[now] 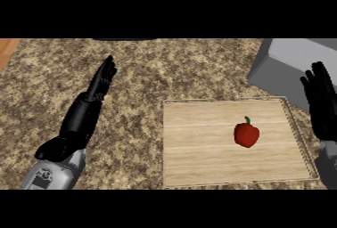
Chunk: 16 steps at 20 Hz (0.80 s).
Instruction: Pick the bell pepper from the tray and place it in the cardboard box
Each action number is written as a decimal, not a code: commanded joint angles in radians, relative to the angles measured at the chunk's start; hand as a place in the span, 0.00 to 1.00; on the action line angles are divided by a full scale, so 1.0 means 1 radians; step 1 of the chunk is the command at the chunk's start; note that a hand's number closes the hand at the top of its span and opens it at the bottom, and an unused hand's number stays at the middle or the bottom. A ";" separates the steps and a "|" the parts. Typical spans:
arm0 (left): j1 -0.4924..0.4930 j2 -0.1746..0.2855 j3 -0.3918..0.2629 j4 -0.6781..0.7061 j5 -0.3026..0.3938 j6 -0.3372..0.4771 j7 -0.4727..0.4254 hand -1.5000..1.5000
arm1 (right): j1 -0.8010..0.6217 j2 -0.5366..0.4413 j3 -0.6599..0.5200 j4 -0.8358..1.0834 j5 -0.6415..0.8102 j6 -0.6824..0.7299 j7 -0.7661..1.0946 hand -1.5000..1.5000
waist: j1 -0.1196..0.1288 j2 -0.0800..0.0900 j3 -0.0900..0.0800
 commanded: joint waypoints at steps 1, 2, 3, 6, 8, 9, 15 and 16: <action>0.026 0.009 0.042 0.065 0.005 -0.005 0.017 0.50 | 0.049 0.038 0.027 -0.031 0.042 -0.037 -0.008 0.00 | 0.028 -0.026 0.025; 0.102 0.087 0.098 0.088 -0.015 0.007 -0.008 0.50 | 0.063 0.014 -0.001 -0.028 0.006 0.002 -0.021 0.00 | 0.034 -0.026 0.025; 0.116 0.103 0.104 0.132 -0.073 0.064 0.051 0.50 | 0.089 0.015 0.002 -0.025 -0.021 0.041 -0.030 0.00 | 0.032 -0.026 0.026; 0.192 0.236 0.230 0.261 -0.120 0.112 0.116 0.50 | 0.107 0.037 0.011 -0.061 -0.025 0.033 -0.042 0.00 | 0.045 -0.023 0.026; 0.169 0.196 0.186 0.217 -0.089 0.080 0.107 0.50 | 0.148 -0.297 0.164 0.002 0.380 0.088 -0.068 0.00 | 0.099 0.006 -0.003; 0.181 0.209 0.202 0.256 -0.092 0.084 0.121 0.50 | 0.182 -0.291 0.198 0.010 0.433 0.063 -0.077 0.00 | 0.069 -0.003 0.013; 0.212 0.218 0.258 0.343 -0.093 0.093 0.099 0.50 | 0.429 -0.016 0.106 -0.015 0.157 0.077 -0.535 0.00 | 0.007 -0.029 0.027; 0.198 0.236 0.257 0.317 -0.092 0.072 0.146 0.50 | 0.406 -0.030 0.082 0.079 0.140 0.137 -0.614 0.00 | 0.022 -0.027 0.027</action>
